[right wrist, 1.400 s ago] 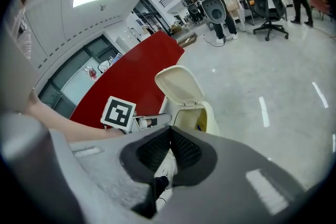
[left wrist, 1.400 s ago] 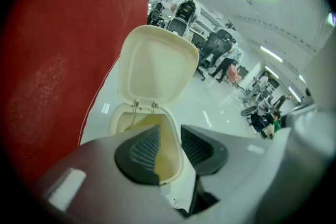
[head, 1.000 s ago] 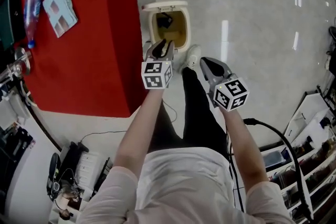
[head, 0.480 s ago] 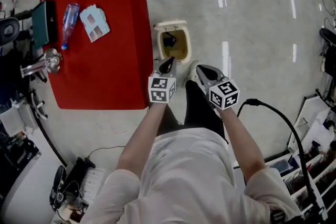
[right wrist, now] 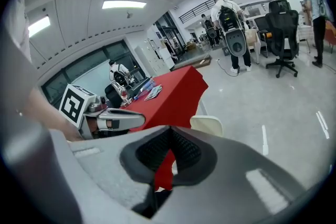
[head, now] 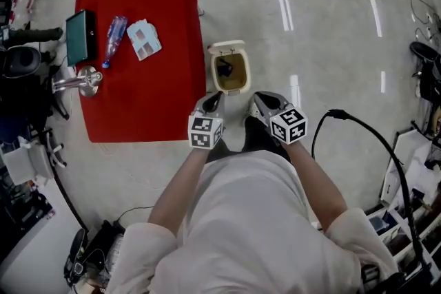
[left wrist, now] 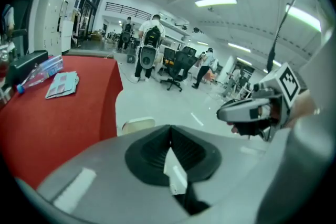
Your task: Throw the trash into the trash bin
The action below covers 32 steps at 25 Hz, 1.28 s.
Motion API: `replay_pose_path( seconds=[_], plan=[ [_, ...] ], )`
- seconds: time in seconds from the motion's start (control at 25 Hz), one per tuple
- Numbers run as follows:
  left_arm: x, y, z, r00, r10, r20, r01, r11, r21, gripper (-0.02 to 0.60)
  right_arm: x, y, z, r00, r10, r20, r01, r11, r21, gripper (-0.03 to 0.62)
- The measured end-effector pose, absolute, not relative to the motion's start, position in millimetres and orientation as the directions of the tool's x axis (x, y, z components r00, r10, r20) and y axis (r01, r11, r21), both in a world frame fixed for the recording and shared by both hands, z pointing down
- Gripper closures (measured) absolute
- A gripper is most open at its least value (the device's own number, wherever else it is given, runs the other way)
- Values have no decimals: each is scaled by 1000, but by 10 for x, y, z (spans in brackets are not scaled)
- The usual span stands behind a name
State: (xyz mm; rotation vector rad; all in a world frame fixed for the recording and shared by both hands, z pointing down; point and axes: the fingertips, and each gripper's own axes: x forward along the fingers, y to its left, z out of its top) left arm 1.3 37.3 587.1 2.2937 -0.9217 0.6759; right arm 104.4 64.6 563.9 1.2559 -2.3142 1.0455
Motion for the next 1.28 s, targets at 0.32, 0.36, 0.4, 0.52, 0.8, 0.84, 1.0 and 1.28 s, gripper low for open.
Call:
replay_pose_path(
  seconds=[0.32, 0.36, 0.4, 0.52, 0.8, 0.84, 1.0, 1.28],
  plan=[
    [-286, 437, 5457, 634, -476, 609, -736, -614, 287, 577, 859, 716, 5316, -577, -602, 552, -815, 385, -433, 592],
    [-319, 433, 5416, 634, -480, 607, -736, -614, 283, 577, 834, 719, 5288, -579, -602, 551, -814, 391, -428, 592],
    [-352, 431, 5375, 634, -482, 605, -736, -616, 280, 577, 810, 723, 5256, -580, -602, 549, -814, 398, -424, 592],
    [-446, 428, 5252, 634, -485, 603, -733, -625, 268, 577, 765, 719, 5140, -580, -611, 539, -814, 409, -412, 592],
    [-579, 385, 5087, 641, -505, 578, -729, -637, 252, 577, 707, 708, 5025, -580, -616, 534, -815, 424, -396, 592],
    [-594, 388, 5074, 643, -507, 573, -729, -635, 256, 577, 692, 711, 5018, -581, -614, 535, -814, 428, -394, 592],
    [-638, 388, 5089, 644, -509, 572, -733, -625, 269, 577, 658, 697, 5014, -583, -609, 538, -813, 434, -389, 592],
    [-760, 361, 5132, 632, -521, 574, -744, -614, 262, 577, 565, 676, 5008, -584, -605, 542, -812, 441, -383, 592]
  ],
)
